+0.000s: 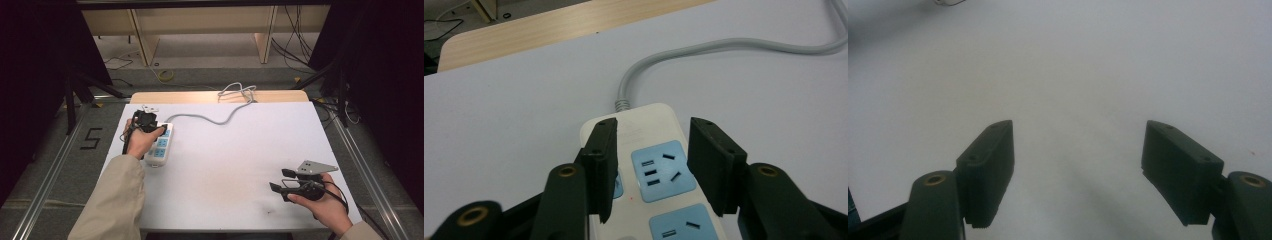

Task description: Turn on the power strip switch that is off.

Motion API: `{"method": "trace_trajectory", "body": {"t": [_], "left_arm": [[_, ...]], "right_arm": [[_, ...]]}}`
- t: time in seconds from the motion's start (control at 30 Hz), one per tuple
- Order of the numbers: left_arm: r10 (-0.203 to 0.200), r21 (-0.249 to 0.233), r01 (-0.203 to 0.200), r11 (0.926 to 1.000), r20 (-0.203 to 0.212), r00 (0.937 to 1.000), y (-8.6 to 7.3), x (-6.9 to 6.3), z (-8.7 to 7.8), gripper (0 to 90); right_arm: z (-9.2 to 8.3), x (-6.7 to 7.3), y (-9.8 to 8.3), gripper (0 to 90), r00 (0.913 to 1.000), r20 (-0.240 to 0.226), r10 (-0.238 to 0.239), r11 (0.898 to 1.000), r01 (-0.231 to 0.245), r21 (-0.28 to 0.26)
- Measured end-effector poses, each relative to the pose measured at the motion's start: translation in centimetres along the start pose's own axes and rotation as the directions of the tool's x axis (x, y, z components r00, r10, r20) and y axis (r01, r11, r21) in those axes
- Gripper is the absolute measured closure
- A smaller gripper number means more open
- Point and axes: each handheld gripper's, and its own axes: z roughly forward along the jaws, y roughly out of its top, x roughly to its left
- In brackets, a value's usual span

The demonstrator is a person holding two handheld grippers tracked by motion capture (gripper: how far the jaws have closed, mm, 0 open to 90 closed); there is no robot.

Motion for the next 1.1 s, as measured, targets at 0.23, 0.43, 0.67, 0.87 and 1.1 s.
{"method": "trace_trajectory", "body": {"t": [0.23, 0.43, 0.67, 0.87, 1.1], "left_arm": [[0.022, 0.001, -0.022, 0.9998, 0.030, 0.9993, 0.0, -0.8, -0.4, 44.6], [0.033, 0.015, -0.034, 0.9993, 0.046, 0.9984, -0.1, -1.5, -1.2, 37.1], [0.068, -0.020, -0.067, 0.9976, 0.047, 0.9966, -0.1, -2.6, -2.3, 34.1], [0.072, -0.027, -0.070, 0.9972, 0.087, 0.9936, -0.5, -3.8, -3.3, 30.6], [0.086, -0.035, -0.082, 0.9960, 0.117, 0.9895, -1.0, -4.8, -4.0, 25.1]], "right_arm": [[0.0, -0.1, 0.0, 29.8, 1.0000, 0.002, 0.000, 1.000, 0.000, -0.003], [0.0, 0.0, 0.0, 29.8, 1.0000, 0.002, 0.002, 1.000, -0.002, -0.003], [0.0, 0.0, 0.0, 29.8, 1.0000, 0.002, 0.001, 1.000, -0.001, -0.002], [0.0, 0.0, 0.0, 29.8, 1.0000, 0.002, 0.001, 1.000, -0.001, -0.004], [0.0, 0.0, 0.0, 29.8, 1.0000, 0.003, 0.002, 1.000, -0.002, -0.002]]}}
